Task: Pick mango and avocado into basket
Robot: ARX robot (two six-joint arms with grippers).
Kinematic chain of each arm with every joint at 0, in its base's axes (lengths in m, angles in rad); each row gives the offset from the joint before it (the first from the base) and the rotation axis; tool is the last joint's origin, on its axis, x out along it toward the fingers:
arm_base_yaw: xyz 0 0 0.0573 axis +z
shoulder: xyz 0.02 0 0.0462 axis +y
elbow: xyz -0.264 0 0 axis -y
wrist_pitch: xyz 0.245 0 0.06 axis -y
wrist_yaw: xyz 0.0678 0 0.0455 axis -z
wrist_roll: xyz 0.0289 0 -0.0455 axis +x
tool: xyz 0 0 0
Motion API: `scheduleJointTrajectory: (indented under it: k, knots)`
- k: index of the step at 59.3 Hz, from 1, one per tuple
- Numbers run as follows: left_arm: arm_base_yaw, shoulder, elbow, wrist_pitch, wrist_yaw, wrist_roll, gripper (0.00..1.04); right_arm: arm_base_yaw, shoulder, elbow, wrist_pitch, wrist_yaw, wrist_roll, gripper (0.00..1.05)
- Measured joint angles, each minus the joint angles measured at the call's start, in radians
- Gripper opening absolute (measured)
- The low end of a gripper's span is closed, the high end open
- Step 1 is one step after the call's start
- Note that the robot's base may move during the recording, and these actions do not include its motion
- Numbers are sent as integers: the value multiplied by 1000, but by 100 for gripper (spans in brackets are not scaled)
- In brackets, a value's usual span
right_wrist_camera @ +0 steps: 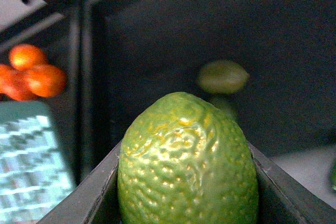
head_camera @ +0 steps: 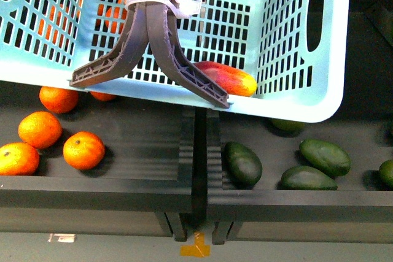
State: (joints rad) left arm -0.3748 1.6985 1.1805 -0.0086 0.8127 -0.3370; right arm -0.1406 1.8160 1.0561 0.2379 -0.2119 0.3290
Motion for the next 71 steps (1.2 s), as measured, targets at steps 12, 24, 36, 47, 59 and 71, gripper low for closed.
scheduleJointTrajectory:
  k: [12, 24, 36, 47, 59, 71]
  knots:
    - [0, 0, 0, 0, 0, 0, 12, 238, -311, -11, -103, 3, 135, 54]
    - [0, 0, 0, 0, -1, 0, 12, 455, -217, 6, -123, 150, 150, 54]
    - [0, 0, 0, 0, 0, 0, 12, 507, -187, 29, -109, 180, 146, 85]
    - [0, 0, 0, 0, -3, -4, 12, 494, -243, 11, -106, 235, 98, 96]
    - [0, 0, 0, 0, -1, -2, 12, 453, -482, -140, -62, 369, -48, 96]
    - [0, 0, 0, 0, -1, -2, 12, 464, -864, -387, -180, 501, -141, 96]
